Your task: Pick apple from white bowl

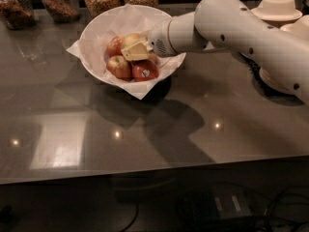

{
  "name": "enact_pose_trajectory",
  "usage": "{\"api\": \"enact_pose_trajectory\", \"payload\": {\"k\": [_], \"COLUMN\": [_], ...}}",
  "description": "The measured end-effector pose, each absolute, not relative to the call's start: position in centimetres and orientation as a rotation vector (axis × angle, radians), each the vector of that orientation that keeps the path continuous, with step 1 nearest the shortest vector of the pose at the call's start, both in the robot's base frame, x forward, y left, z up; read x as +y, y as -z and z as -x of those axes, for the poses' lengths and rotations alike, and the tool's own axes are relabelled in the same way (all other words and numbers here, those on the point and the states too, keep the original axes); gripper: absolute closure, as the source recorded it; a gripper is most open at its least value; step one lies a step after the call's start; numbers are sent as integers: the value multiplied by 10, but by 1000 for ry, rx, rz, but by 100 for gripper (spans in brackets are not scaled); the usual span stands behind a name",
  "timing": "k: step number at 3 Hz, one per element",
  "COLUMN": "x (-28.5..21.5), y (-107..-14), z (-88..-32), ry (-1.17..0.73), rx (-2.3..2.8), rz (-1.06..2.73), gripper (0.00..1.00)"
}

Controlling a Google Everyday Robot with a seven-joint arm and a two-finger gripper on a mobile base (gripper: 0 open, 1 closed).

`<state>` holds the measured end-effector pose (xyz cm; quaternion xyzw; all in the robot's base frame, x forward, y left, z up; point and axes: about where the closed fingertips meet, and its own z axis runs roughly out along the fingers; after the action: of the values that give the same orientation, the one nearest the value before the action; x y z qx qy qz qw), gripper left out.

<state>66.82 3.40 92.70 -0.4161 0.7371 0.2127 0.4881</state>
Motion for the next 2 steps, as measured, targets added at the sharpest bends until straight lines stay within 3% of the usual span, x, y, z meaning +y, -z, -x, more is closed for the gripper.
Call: {"api": "enact_pose_trajectory", "payload": {"k": [1,2], "x": [40,46], "y": [-935,-959], "z": [-666,-660], "ry": [-516,-519], "rx": [1767,1706], "rz": [1045,1099], "gripper": [100,100]}}
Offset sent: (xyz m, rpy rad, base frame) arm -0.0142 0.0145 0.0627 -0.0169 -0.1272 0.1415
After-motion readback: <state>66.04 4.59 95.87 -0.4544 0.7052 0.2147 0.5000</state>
